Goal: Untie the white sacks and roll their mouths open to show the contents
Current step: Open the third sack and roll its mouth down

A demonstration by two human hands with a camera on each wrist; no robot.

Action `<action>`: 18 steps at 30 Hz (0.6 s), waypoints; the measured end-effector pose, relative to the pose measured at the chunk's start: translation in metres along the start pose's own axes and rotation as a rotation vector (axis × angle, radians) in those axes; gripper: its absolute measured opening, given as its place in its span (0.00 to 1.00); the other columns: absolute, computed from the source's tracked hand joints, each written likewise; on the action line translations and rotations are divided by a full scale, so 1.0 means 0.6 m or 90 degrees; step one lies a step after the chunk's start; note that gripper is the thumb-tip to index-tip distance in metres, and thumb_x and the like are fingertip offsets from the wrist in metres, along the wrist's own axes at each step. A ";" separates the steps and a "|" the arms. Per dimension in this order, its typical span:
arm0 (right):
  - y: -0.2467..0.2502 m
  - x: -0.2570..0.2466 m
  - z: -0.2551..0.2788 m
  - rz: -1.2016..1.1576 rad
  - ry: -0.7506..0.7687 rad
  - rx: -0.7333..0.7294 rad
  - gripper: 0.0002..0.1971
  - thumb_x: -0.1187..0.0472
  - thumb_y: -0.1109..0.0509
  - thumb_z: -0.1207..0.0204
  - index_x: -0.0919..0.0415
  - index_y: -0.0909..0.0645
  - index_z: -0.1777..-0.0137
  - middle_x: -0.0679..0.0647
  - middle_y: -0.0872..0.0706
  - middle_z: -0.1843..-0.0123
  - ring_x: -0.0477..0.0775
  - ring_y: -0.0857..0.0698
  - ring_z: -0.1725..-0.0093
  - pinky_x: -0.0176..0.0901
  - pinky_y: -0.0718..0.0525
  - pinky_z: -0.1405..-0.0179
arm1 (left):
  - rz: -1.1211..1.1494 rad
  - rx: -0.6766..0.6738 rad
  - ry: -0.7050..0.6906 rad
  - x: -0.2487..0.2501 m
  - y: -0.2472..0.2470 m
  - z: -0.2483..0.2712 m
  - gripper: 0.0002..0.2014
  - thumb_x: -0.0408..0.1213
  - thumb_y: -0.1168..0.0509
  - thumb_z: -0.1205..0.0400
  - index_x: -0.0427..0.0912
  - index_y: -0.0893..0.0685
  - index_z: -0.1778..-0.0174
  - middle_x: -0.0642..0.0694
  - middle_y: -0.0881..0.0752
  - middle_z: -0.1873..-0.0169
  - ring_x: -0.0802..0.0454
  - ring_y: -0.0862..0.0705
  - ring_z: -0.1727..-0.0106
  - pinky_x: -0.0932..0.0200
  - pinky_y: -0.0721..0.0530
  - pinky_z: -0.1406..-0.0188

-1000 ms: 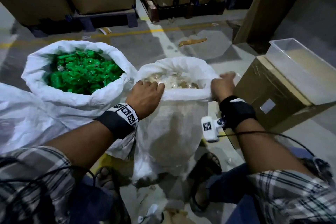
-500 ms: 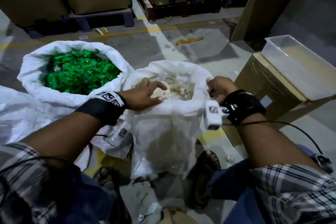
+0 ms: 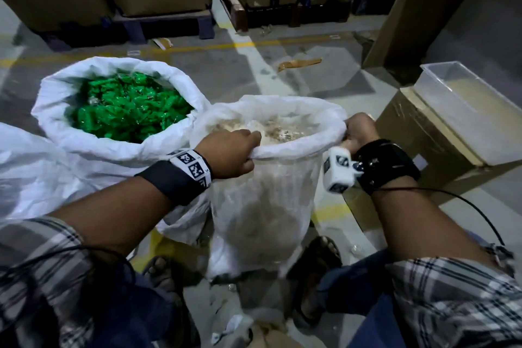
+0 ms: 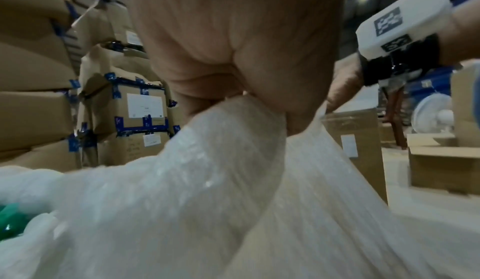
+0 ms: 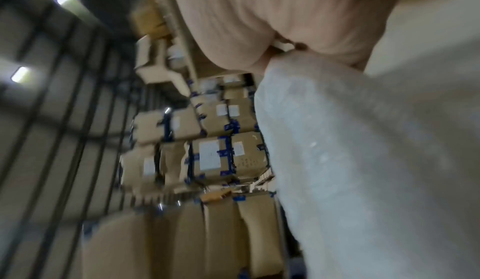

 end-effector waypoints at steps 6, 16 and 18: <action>0.000 -0.052 0.021 0.815 0.260 0.242 0.40 0.35 0.38 0.19 0.69 0.34 0.22 0.73 0.31 0.24 0.76 0.24 0.30 0.60 0.22 0.34 | -0.058 0.047 0.047 -0.005 0.001 0.001 0.15 0.42 0.38 0.19 0.42 0.30 0.39 0.43 0.22 0.45 0.34 0.15 0.61 0.51 0.32 0.73; -0.005 0.035 0.013 0.292 -0.054 -0.038 0.13 0.65 0.44 0.11 0.73 0.24 0.35 0.67 0.18 0.59 0.61 0.12 0.62 0.45 0.13 0.43 | -0.061 0.098 0.058 0.000 0.004 0.006 0.12 0.34 0.38 0.20 0.40 0.29 0.42 0.40 0.25 0.45 0.34 0.16 0.66 0.49 0.27 0.78; 0.002 0.034 0.019 0.156 -0.066 -0.031 0.18 0.67 0.48 0.12 0.77 0.25 0.29 0.68 0.17 0.48 0.70 0.12 0.49 0.52 0.19 0.29 | -0.042 0.129 0.078 -0.027 0.014 0.007 0.12 0.33 0.36 0.21 0.38 0.28 0.43 0.37 0.24 0.46 0.33 0.16 0.68 0.49 0.28 0.79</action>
Point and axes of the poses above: each hand's wrist, its own z-axis away from the middle knuckle, its own y-axis out of the back of the hand, x = y × z, the point moved 10 cm from there along -z, towards the middle knuckle
